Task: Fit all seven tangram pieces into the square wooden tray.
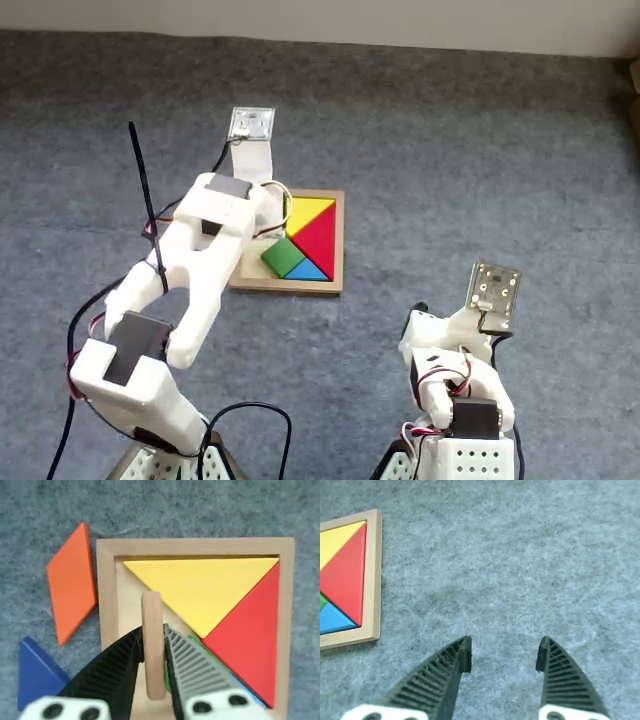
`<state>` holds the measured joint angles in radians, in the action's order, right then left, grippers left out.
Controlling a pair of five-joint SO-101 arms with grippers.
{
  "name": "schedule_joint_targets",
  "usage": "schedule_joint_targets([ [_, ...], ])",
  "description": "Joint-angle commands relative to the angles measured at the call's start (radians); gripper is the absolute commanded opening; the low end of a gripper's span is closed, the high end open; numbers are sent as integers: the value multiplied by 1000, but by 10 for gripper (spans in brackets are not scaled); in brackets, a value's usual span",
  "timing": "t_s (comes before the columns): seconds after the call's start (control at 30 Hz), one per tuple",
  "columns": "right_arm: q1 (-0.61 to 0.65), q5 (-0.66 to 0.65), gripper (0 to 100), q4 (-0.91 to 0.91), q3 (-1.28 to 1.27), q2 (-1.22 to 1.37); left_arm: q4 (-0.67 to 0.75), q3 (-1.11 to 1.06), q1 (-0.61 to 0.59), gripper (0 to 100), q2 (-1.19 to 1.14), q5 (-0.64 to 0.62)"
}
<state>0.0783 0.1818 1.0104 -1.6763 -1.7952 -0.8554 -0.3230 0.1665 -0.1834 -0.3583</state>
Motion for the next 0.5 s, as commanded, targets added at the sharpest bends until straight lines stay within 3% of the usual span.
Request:
schedule_joint_targets([
  [0.0,-12,9,217,5,-128,7,15,67,16,180,-41,-57],
  [0.07,-12,9,217,5,-128,7,-3,110,12,236,-71,-87],
  [0.27,-12,9,217,5,-128,7,-133,209,10,231,-117,-89],
  [0.47,-12,9,217,5,-128,7,-155,208,-28,231,-110,-89],
])
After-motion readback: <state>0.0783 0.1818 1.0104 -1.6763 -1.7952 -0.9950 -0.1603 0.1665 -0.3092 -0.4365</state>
